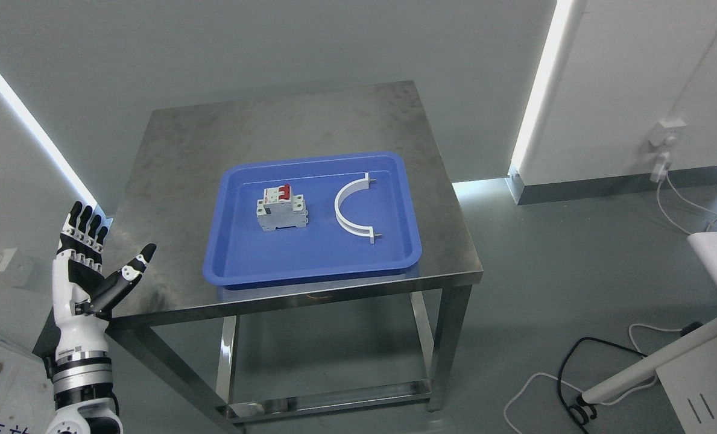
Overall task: Place circuit breaker on shelf
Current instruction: 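Reach the left hand toward the grey circuit breaker in the blue tray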
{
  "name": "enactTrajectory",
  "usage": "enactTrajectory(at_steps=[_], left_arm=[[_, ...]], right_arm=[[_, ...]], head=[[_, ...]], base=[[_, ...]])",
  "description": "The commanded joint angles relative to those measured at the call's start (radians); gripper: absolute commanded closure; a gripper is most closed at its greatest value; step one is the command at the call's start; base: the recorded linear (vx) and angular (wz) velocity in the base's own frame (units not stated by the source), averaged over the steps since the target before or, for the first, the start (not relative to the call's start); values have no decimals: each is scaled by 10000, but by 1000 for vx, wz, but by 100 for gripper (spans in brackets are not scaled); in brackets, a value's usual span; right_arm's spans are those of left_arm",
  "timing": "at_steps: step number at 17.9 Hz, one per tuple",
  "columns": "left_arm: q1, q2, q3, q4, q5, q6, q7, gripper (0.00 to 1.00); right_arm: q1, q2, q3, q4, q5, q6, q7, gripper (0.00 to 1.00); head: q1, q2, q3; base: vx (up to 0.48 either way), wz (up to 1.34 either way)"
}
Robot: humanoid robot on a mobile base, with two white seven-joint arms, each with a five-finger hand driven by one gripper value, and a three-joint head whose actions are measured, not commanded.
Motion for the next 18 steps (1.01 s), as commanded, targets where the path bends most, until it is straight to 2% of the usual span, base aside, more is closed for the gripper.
enactTrajectory(at_steps=[1, 4, 6, 8, 10, 11, 13, 15, 18], left_arm=[[-77, 598, -15, 48, -2, 139, -129, 0], [-322, 1058, -31, 63, -2, 154, -175, 0], [-750, 1991, -411, 93, -18, 185, -464, 0], [-1089, 2973, -1376, 216, -139, 185, -833, 0], [-1531, 3680, -2250, 551, -1176, 200, -1200, 1], [-2066, 3881, -2726, 1131, -2110, 185, -1947, 1], [-3126, 3853, -3388, 2298, -3769, 185, -3390, 1], [-3467, 3822, -3451, 2624, -4036, 200, -3840, 1], [-3606, 3745, -4064, 2625, -4037, 1133, -3872, 1]], right_arm=[[153, -174, 0, 0, 7, 419, -8, 0], [153, -174, 0, 0, 7, 419, -8, 0], [153, -174, 0, 0, -8, 419, -8, 0], [153, -174, 0, 0, -8, 419, -8, 0], [153, -174, 0, 0, 7, 419, -8, 0], [153, -174, 0, 0, 7, 419, -8, 0], [153, -174, 0, 0, 7, 419, -8, 0], [153, -174, 0, 0, 7, 419, -8, 0], [153, -174, 0, 0, 7, 419, -8, 0]], head=[[0, 0, 0], [0, 0, 0], [0, 0, 0], [0, 0, 0], [0, 0, 0], [0, 0, 0], [0, 0, 0], [0, 0, 0], [0, 0, 0]], base=[[0, 0], [0, -4], [0, 7], [0, 7], [0, -6], [0, -11], [1, 5], [1, 5], [2, -19]])
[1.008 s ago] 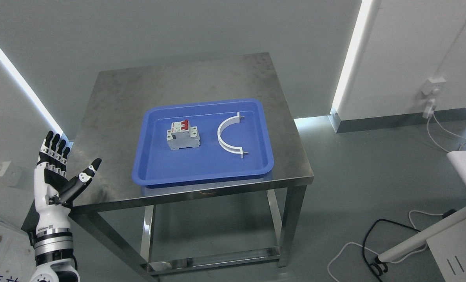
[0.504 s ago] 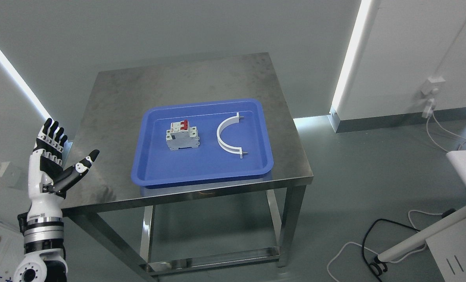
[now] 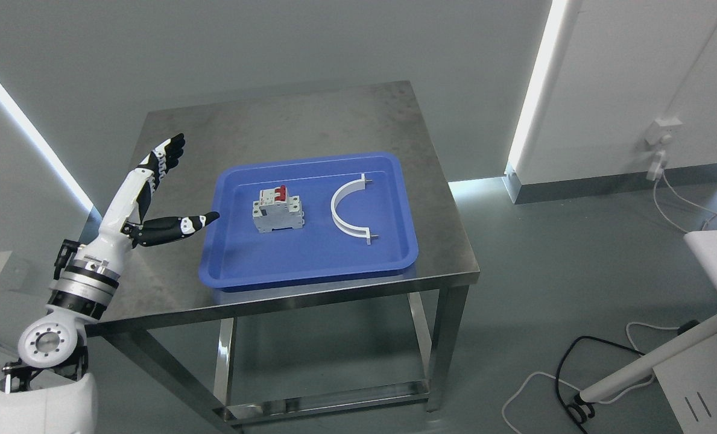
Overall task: Place circuit breaker on shelf
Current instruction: 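Reach the left hand toward the grey circuit breaker in the blue tray, then close the left hand around the circuit breaker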
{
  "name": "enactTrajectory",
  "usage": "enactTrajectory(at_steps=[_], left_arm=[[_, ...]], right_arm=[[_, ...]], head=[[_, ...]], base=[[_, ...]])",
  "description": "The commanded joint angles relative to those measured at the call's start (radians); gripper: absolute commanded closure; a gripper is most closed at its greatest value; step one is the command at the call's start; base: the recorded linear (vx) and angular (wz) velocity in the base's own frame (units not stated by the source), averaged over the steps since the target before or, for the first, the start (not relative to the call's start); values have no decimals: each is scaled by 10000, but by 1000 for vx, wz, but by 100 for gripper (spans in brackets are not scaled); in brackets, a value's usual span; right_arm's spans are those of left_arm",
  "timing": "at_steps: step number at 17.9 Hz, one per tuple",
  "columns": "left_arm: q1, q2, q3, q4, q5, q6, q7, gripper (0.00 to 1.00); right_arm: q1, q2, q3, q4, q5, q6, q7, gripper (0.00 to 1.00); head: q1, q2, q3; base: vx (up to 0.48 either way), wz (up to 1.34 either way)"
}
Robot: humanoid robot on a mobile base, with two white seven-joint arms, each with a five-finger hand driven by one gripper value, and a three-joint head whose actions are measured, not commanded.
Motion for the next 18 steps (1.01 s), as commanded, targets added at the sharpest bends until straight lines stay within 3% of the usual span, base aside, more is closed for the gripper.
enactTrajectory(at_steps=[1, 3, 7, 11, 18], left_arm=[[-893, 972, -2102, 1341, -1048, 841, -332, 1], [-908, 696, -2790, 1325, -1079, 1011, -943, 1], [-2271, 389, -3590, 1402, -1140, 2528, -1253, 1], [-2580, 174, -4081, 1663, -1844, 2577, -1375, 2], [-2595, 143, -3853, 2261, -3087, 2577, -1744, 16]], right_arm=[[154, -175, 0, 1, -8, 419, -45, 0], [169, -175, 0, -14, 7, 419, -45, 0], [154, -175, 0, 1, 7, 419, -45, 0], [154, -175, 0, 1, -8, 419, -45, 0], [154, -175, 0, 1, 7, 419, -45, 0]], head=[[0, 0, 0], [0, 0, 0], [0, 0, 0], [0, 0, 0], [0, 0, 0]], base=[[0, 0], [0, 0], [0, 0], [0, 0], [0, 0]])
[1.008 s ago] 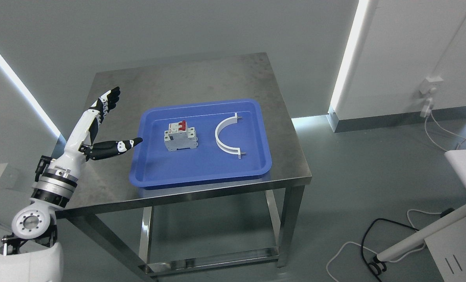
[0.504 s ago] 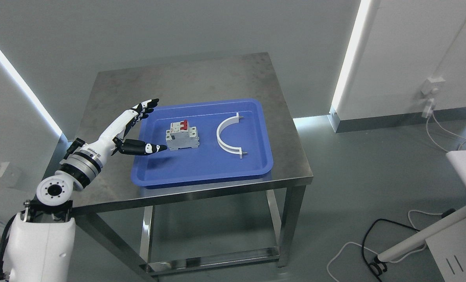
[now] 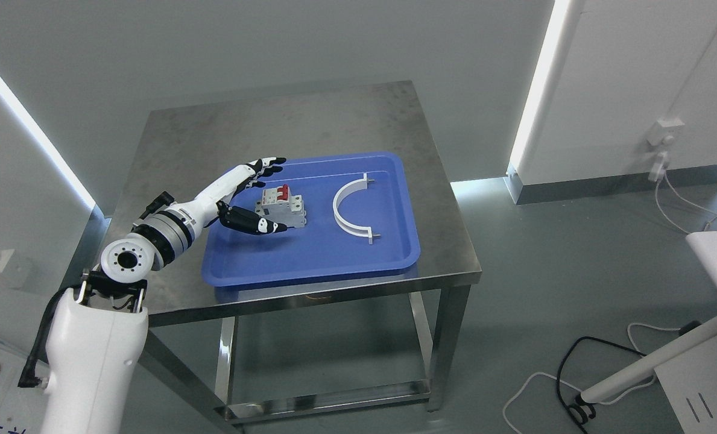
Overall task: Place circuit breaker on shelf
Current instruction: 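Close the left hand around the circuit breaker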
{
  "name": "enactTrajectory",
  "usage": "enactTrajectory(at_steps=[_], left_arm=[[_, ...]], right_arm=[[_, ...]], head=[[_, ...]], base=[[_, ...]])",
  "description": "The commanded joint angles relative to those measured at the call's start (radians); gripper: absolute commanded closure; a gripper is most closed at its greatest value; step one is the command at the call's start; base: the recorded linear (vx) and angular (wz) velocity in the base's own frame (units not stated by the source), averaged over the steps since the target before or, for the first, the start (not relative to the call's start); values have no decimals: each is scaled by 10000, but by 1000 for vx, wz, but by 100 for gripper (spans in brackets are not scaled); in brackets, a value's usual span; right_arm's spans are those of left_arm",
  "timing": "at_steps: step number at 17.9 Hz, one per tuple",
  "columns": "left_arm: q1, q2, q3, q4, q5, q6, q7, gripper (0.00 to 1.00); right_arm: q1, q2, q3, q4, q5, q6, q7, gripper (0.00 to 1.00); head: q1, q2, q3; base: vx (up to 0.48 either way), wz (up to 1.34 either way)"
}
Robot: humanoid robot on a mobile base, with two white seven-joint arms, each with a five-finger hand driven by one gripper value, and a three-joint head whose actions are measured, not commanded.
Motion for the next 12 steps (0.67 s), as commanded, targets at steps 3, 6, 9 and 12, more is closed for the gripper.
enactTrajectory(at_steps=[3, 6, 9, 12], left_arm=[[-238, -98, -423, 945, -1243, -108, 1, 26], [-238, -98, -193, 961, -1367, -369, 47, 33], [-223, -265, 22, 946, -1367, -583, 78, 43], [-222, -496, 237, 1098, -1367, -722, 276, 51]], right_arm=[[153, -175, 0, 1, -8, 420, 43, 0], [153, -175, 0, 1, 7, 420, 43, 0], [153, -175, 0, -14, -8, 420, 43, 0], [153, -175, 0, 1, -8, 420, 43, 0]], head=[[0, 0, 0], [0, 0, 0], [0, 0, 0], [0, 0, 0]], base=[[0, 0], [0, 0], [0, 0], [0, 0]])
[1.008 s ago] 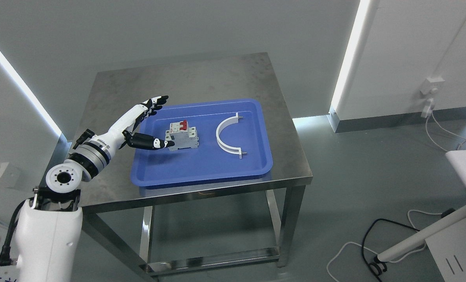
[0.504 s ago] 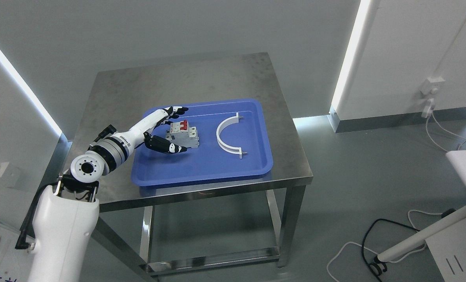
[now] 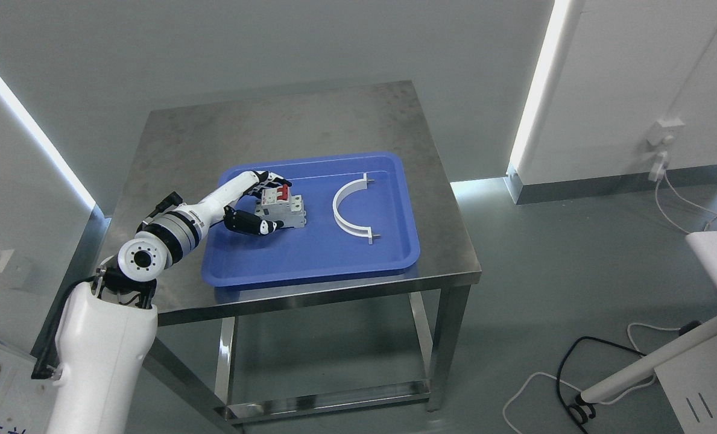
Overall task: Place circuit breaker on shelf
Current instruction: 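Close the left hand around the circuit breaker, then lift the circuit breaker out of the tray with the left hand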
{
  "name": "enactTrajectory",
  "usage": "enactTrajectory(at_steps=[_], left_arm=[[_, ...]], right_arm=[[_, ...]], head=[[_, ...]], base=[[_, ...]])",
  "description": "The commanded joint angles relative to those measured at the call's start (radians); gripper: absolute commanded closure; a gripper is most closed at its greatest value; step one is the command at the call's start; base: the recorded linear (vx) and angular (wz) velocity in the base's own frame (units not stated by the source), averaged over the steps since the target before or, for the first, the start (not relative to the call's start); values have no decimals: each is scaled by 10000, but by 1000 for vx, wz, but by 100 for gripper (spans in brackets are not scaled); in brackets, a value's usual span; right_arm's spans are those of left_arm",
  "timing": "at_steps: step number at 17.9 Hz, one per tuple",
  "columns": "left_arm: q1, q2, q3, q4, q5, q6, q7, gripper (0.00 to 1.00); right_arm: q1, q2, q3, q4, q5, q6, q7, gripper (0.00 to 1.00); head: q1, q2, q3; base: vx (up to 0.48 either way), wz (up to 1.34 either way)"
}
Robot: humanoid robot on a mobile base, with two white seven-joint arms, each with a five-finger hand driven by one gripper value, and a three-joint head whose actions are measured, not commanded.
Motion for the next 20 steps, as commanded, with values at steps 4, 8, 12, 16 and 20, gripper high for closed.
enactTrajectory(at_steps=[4, 8, 12, 16, 20], left_arm=[[-18, -387, 438, 726, -182, -744, 240, 69], [-18, -860, 1400, 880, -122, -1373, 255, 86], [-79, -2314, 3914, 758, 459, -2892, 179, 99], [72, -2666, 6096, -99, 2967, -3077, 1061, 97], [1862, -2666, 6163, -1340, 3836, -4240, 3872, 96]], right_arm=[[153, -175, 0, 1, -9, 420, 5, 0], [153, -175, 0, 1, -9, 420, 5, 0], [153, -175, 0, 1, -9, 420, 5, 0], [153, -175, 0, 1, 6, 420, 5, 0], [153, -175, 0, 1, 6, 420, 5, 0]], head=[[0, 0, 0], [0, 0, 0], [0, 0, 0], [0, 0, 0], [0, 3, 0]], base=[[0, 0], [0, 0], [0, 0], [0, 0], [0, 0]])
